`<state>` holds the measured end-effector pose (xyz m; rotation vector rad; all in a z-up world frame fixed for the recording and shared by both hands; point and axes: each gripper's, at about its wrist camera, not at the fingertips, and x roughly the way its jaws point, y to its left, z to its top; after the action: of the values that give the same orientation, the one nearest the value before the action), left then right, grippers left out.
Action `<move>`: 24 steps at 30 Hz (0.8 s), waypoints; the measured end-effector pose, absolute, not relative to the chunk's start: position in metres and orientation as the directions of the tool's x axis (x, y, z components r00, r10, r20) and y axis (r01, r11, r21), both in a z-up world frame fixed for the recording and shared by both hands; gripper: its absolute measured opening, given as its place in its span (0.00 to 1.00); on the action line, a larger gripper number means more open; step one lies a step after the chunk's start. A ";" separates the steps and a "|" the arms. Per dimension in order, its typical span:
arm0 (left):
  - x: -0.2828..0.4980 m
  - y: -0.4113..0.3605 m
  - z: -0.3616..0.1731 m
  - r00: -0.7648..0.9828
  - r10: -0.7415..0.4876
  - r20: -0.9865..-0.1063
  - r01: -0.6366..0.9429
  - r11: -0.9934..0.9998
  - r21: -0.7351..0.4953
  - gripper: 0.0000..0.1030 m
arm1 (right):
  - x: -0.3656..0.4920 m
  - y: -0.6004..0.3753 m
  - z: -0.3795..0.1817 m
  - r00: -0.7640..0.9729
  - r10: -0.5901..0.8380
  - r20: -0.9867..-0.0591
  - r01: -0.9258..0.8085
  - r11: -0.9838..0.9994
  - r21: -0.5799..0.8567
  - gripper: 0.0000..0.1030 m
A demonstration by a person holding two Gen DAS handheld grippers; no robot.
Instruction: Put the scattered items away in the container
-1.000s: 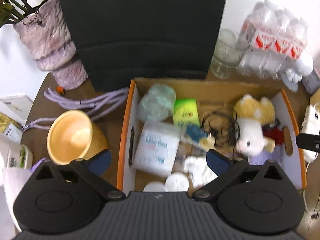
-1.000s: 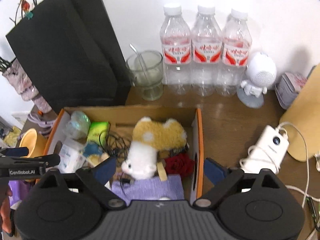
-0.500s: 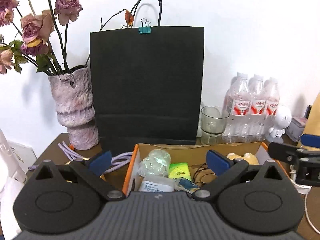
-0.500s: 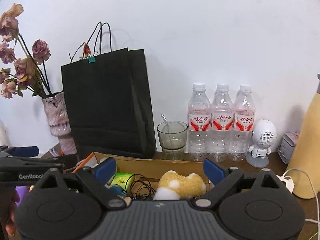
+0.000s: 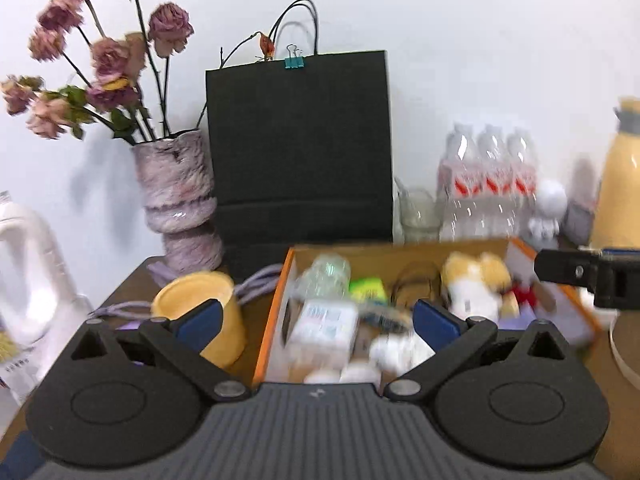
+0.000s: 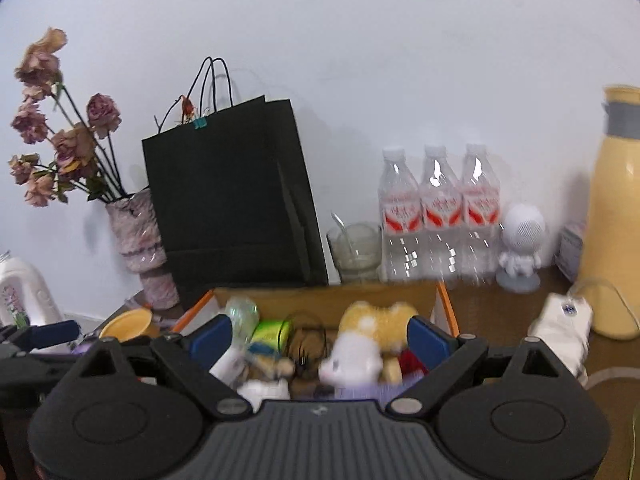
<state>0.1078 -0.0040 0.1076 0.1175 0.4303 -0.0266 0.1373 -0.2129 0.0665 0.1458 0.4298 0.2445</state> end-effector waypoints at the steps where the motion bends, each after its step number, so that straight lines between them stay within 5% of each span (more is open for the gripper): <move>1: 0.092 -0.003 0.103 0.909 -0.011 -0.416 0.059 0.993 0.104 1.00 | 0.125 -0.214 0.061 0.877 0.268 -0.398 -0.208 0.960 0.188 0.91; 8: -0.014 0.013 0.059 0.884 -0.093 -0.458 0.107 0.994 0.003 1.00 | 0.038 -0.226 0.009 0.848 0.229 -0.479 -0.148 0.968 0.202 0.92; 13: -0.058 0.029 0.035 0.868 -0.042 -0.495 0.064 0.998 0.029 1.00 | -0.018 -0.239 -0.021 0.822 0.238 -0.517 -0.121 0.961 0.250 0.92; 24: -0.051 0.022 0.009 0.826 -0.046 -0.561 0.080 0.996 0.035 1.00 | -0.052 -0.218 -0.039 0.811 0.193 -0.553 -0.137 0.980 0.141 0.94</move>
<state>-0.0508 0.0221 0.0085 0.0583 0.5944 -0.0671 -0.0525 -0.2176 -0.0388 0.0963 0.6001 0.1767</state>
